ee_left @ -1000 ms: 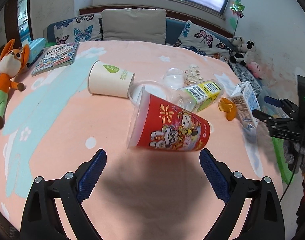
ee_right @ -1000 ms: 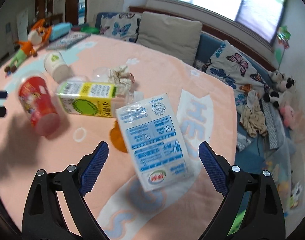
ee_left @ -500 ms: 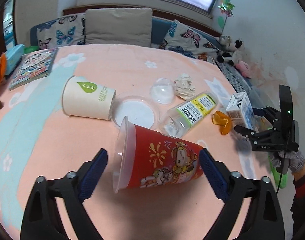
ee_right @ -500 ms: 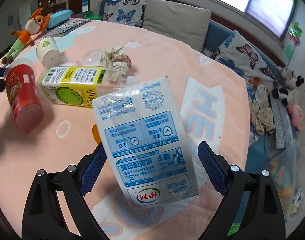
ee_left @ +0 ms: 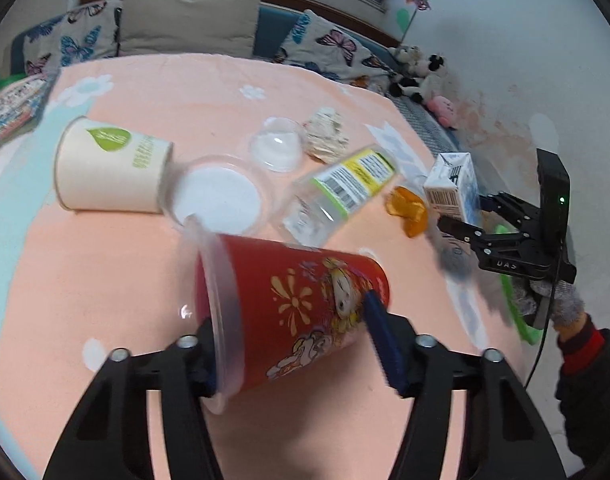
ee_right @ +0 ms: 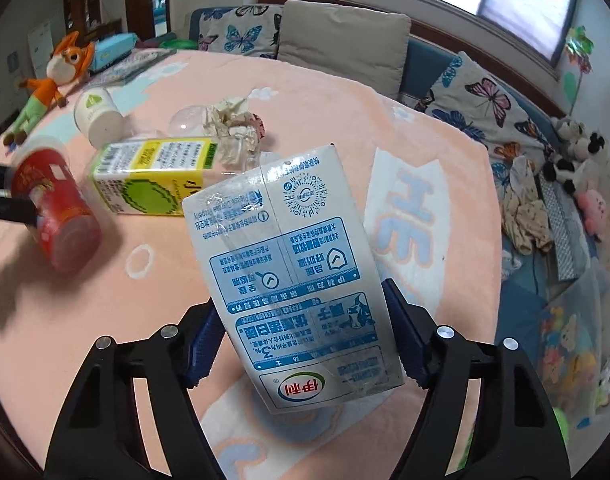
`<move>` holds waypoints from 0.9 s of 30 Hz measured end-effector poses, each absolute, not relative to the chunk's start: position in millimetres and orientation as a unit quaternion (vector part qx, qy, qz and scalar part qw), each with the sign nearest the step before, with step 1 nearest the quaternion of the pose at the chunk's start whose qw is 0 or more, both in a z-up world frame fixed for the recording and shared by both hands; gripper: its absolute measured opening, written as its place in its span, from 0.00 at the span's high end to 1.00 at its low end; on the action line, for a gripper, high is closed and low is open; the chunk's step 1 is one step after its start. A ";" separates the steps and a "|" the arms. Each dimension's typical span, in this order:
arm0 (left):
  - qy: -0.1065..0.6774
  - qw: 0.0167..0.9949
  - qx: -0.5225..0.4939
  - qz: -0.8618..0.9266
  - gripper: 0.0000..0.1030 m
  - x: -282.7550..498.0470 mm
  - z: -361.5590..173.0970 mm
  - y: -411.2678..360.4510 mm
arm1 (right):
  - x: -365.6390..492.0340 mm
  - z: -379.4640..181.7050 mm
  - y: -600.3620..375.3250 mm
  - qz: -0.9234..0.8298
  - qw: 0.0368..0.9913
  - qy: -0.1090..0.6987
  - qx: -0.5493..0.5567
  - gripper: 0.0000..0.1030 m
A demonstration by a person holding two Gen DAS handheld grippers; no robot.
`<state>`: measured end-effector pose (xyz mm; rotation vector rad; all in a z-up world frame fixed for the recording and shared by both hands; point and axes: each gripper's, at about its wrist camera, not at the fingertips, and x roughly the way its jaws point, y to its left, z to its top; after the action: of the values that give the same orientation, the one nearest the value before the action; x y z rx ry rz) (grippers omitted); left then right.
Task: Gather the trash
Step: 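Drop the milk carton into basket with right while left drops red cup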
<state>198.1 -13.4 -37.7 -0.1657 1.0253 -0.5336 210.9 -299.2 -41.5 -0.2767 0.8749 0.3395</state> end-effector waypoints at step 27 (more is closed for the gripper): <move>0.416 0.828 -0.056 -0.372 0.98 127.5 10.9 -92.9 | 61.9 16.3 -354.7 0.100 0.922 0.373 0.003 0.29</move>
<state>127.5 -92.9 10.9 -0.1180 0.8829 -0.7893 61.9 -354.7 16.3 0.0058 0.7661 0.2056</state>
